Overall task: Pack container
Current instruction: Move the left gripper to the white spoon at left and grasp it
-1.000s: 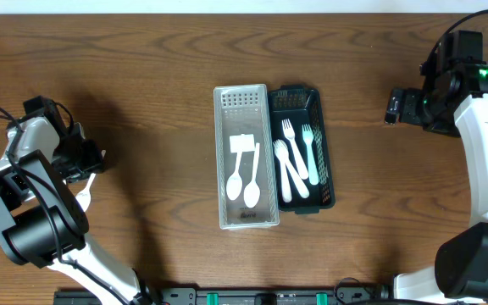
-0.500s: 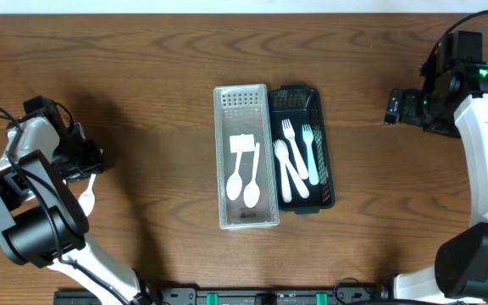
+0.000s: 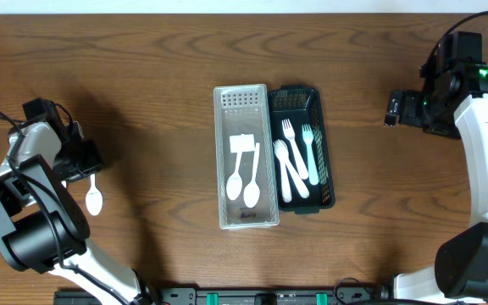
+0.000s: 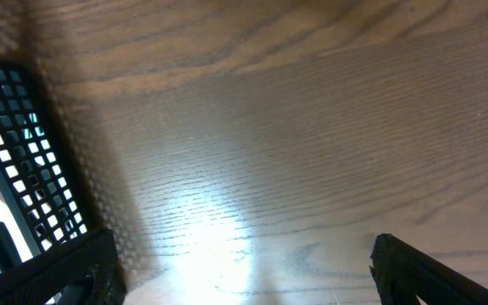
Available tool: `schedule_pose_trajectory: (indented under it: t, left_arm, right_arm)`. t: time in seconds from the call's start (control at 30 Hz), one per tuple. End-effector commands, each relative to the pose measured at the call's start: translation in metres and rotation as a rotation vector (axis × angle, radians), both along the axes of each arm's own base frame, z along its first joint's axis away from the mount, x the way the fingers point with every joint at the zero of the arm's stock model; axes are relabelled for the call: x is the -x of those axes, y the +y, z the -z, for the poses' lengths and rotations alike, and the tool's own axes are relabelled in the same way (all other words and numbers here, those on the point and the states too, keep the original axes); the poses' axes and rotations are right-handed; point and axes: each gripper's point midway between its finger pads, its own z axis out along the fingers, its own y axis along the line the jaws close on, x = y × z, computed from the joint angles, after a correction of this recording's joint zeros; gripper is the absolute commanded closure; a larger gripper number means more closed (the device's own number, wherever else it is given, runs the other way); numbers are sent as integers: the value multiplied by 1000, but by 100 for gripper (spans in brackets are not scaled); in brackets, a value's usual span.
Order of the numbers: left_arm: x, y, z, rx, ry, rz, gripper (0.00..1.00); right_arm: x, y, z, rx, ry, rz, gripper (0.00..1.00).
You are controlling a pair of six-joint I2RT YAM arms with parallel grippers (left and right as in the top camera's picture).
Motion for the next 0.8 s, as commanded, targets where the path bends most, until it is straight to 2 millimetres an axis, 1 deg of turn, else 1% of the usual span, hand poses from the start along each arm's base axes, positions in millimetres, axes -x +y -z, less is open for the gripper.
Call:
schedule_pose_trajectory:
  t: [0.0,0.4,0.53,0.63,0.77]
  left_arm:
    - [21,-11,26,45,75,-11,86]
    - [21,-11,28,44,74,-11,89]
    - [20,-11,28,43,71,-11,94]
    - [19,-10,28,41,66,-13,94]
    - [14,-11,23,47,50,-62,94]
  right_arm:
    - [1,-1,2,2,9,-9,1]
    - [1,-1,2,2,10,-9,1]
    - [1,-1,2,2,9,-9,1]
    - [1,-1,2,2,10,-9,1]
    - [2,-1,2,1,12,-9,1]
